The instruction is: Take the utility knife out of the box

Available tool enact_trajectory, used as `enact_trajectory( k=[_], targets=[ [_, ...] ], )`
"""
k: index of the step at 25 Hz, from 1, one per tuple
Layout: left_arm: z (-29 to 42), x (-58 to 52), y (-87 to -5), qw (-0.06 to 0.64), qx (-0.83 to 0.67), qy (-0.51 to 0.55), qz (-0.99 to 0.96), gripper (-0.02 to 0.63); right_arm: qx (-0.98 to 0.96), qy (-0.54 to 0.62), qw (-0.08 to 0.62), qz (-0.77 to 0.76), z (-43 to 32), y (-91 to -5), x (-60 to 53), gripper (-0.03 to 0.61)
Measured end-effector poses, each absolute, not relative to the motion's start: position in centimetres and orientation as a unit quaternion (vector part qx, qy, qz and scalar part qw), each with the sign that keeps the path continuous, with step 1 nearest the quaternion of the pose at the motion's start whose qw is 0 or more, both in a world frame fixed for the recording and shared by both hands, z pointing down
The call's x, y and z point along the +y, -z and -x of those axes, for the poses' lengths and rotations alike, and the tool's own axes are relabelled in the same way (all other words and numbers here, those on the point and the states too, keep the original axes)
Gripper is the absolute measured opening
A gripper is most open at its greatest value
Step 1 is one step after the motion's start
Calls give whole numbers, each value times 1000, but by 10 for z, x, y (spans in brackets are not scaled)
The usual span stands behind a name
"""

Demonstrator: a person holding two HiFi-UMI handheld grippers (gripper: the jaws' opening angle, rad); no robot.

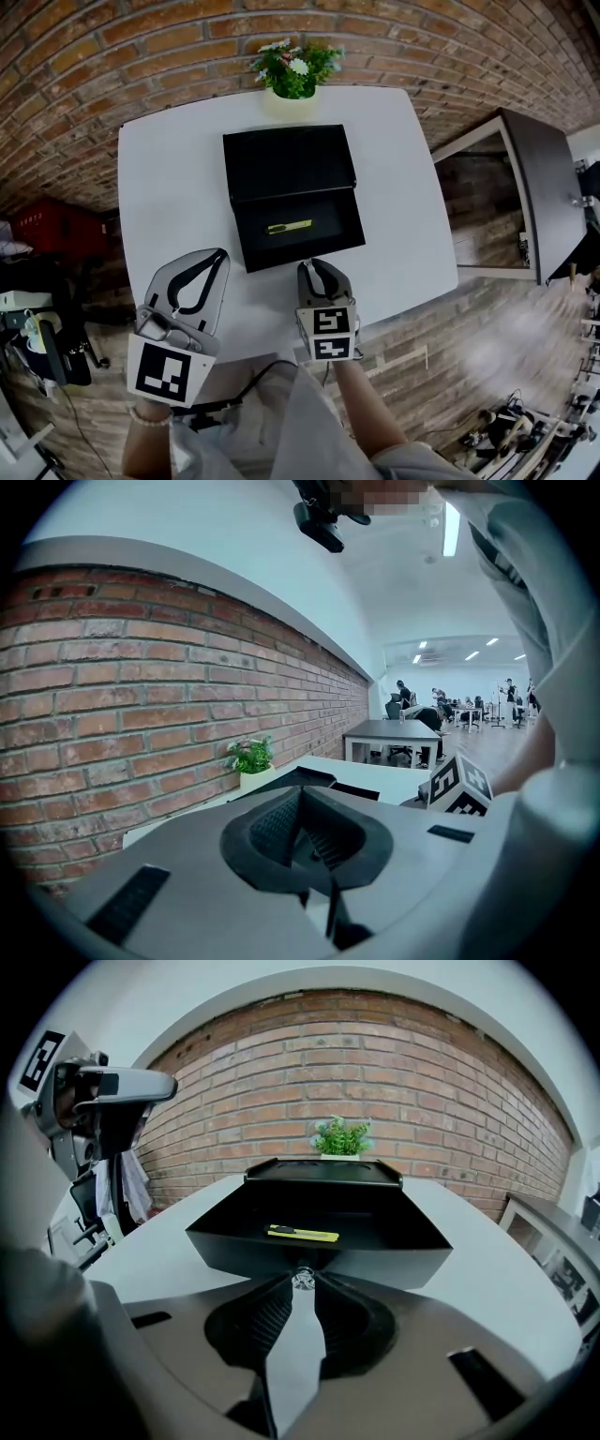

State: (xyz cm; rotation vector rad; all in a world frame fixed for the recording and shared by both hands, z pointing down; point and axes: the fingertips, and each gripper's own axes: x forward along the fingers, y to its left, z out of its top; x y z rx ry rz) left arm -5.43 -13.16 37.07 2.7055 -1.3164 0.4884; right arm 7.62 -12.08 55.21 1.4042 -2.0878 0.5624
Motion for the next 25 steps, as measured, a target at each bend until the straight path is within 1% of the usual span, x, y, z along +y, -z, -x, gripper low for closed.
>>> enact_trajectory(
  k=[8, 15, 17, 20, 25],
  targets=[
    [47, -128, -373, 0, -391, -190, -901, 18, -779, -214, 266, -526, -77, -553, -121, 92],
    [39, -130, -376, 4, -389, -194, -900, 18, -778, -215, 233, -543, -80, -544, -119, 92],
    [37, -134, -377, -9, -394, -213, -894, 18, -774, -204, 213, -560, -87, -533, -117, 90],
    [26, -139, -382, -32, -371, -242, -896, 18, -766, -190, 183, -587, -103, -512, -114, 61],
    [2, -147, -410, -33, -308, -298, -903, 18, -766, -165, 170, -597, -117, -481, -106, 57]
  ],
)
